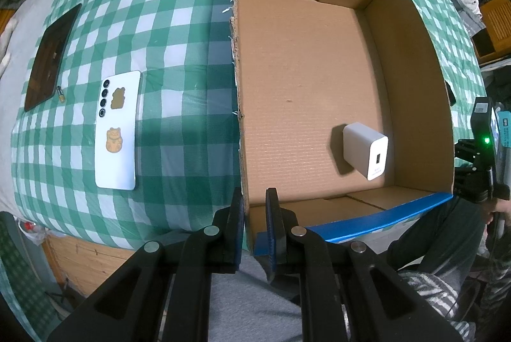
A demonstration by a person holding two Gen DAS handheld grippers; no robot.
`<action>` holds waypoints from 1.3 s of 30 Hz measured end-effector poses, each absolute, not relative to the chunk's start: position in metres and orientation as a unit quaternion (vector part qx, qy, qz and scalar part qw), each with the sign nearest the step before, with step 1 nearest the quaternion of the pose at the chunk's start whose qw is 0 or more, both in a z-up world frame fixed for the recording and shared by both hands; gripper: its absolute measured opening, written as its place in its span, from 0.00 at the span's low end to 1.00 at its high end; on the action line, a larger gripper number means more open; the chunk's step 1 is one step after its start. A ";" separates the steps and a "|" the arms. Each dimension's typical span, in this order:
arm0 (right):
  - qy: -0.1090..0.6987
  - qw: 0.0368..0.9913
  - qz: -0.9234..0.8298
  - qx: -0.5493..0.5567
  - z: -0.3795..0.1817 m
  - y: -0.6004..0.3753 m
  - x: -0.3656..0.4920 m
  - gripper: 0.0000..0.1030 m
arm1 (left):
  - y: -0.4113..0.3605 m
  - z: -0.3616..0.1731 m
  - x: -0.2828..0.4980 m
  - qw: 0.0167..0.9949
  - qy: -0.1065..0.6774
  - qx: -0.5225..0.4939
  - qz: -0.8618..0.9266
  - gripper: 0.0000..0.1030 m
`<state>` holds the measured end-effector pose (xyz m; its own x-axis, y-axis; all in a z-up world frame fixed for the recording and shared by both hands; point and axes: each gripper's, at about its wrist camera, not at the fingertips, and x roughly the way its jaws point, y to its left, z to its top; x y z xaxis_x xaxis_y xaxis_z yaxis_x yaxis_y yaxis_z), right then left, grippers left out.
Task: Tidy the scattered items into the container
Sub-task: 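Grasp the pale grey charger with the right gripper, then carry the grey charger into the box and release it beside the white one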
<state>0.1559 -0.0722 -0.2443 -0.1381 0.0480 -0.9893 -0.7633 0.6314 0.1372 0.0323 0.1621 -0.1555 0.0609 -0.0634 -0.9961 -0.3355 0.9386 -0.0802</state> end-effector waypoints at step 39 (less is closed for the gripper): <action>0.595 0.653 0.401 -0.240 -0.091 -0.018 0.147 0.27 | 0.160 -0.157 0.035 0.713 0.681 -0.139 0.094 0.11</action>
<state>0.1475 -0.0178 -0.0908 -0.0304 0.2374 -0.9709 -0.8101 0.5632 0.1631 0.0347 0.1601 -0.1567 0.0542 -0.0558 -0.9970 -0.3233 0.9437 -0.0704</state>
